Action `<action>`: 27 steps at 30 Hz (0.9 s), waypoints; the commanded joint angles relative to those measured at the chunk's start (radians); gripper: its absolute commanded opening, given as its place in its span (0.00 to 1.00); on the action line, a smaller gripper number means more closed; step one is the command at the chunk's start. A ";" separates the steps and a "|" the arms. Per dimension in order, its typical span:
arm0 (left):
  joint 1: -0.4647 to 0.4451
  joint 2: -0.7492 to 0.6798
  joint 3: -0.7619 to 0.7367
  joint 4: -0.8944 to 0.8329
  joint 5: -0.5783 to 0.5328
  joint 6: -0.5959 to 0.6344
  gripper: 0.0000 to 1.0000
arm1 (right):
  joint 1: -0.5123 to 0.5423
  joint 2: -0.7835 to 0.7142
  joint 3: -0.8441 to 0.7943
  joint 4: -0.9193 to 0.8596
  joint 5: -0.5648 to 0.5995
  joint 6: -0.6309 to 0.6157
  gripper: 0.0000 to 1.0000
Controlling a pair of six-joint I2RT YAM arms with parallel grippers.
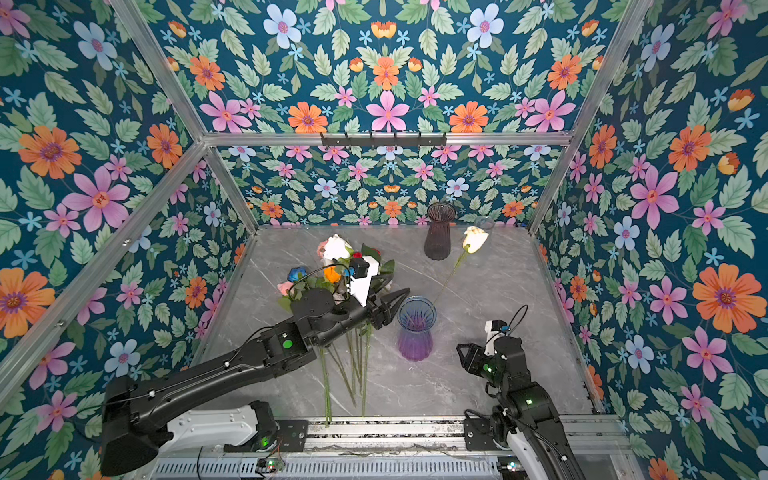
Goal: Arrange the flowers into the vase
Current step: 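Lower the white rose stem into the purple vase and open the left gripper, then draw the left gripper back down to the stems of the bunch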
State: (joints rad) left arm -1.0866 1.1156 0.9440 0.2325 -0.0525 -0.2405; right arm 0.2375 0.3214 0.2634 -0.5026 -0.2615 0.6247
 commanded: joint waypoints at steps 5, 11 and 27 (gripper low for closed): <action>0.001 -0.228 -0.181 -0.105 -0.102 -0.095 0.62 | 0.000 0.012 0.004 0.034 -0.003 -0.005 0.48; 0.001 -0.370 -0.356 -0.093 -0.254 -0.161 0.59 | 0.000 0.041 0.008 0.045 -0.008 -0.007 0.48; 0.346 0.122 -0.320 -0.219 -0.010 -0.251 0.27 | 0.000 0.018 0.005 0.034 -0.005 -0.006 0.48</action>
State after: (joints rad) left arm -0.7639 1.2026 0.6285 -0.0139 -0.1471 -0.4896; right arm 0.2375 0.3412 0.2638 -0.4911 -0.2615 0.6247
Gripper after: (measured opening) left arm 0.261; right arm 0.483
